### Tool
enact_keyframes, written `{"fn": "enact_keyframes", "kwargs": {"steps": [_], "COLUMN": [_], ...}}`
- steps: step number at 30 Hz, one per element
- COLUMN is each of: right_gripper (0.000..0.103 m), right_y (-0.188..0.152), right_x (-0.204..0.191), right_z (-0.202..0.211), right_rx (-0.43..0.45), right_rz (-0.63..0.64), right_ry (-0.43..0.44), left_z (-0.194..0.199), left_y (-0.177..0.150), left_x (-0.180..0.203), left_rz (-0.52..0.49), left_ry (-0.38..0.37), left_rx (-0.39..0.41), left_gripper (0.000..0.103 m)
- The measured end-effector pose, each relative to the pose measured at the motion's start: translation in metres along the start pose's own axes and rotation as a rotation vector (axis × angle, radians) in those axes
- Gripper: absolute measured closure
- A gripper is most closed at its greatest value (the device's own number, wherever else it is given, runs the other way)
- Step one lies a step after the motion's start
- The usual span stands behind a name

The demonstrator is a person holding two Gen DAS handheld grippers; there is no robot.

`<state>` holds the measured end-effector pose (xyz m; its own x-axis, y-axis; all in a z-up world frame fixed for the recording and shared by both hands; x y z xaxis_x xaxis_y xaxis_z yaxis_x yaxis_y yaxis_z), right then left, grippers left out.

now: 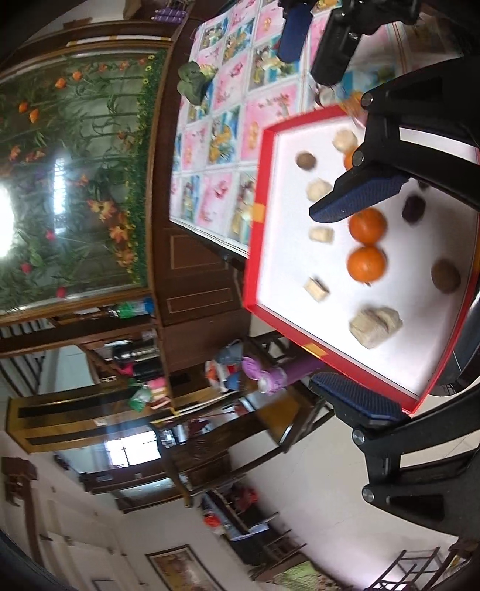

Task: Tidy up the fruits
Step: 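Move both open tools back over the cloth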

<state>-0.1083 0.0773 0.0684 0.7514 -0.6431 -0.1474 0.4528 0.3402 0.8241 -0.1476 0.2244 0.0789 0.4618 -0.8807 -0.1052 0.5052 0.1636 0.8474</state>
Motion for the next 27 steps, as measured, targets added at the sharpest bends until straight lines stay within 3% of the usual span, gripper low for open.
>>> {"fn": "enact_keyframes", "kwargs": {"steps": [6,8,13,19,27], "right_gripper": [0.025,0.022,0.013,0.01,0.009], "right_y": [0.001,0.001,-0.007,-0.018,-0.038], "right_x": [0.038,0.05,0.088,0.132,0.19], "right_z": [0.036,0.045,0.072,0.099,0.14], "right_rx": [0.06,0.075,0.105,0.127,0.154], "right_rz": [-0.052,-0.064,-0.108,-0.158,-0.258], "right_ry": [-0.087,-0.118,-0.21,-0.312,-0.419], "left_z": [0.025,0.031,0.043,0.045,0.05], "left_y": [0.021,0.027,0.036,0.038,0.035], "left_x": [0.031,0.041,0.072,0.113,0.165], "left_rz": [-0.017,-0.019,-0.043,-0.045,-0.075], "left_ry": [-0.025,-0.031,-0.019,-0.098,-0.116], "left_rx": [0.064,0.082,0.128,0.079,0.054], "left_gripper": [0.01,0.0,0.0,0.0,0.0]}}
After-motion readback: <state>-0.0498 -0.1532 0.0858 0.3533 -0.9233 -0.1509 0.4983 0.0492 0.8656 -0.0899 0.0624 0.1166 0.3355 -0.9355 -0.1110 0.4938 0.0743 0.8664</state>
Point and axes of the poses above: each gripper's, at about its wrist camera, not at the fingertips, and z roughly against the way its jaws point, x to its right, y to its top, the point moved 7 cm from there along -z, roughly the way its jaws point, and after that the axes turned 6 degrees about z, right-handed, at the moved point
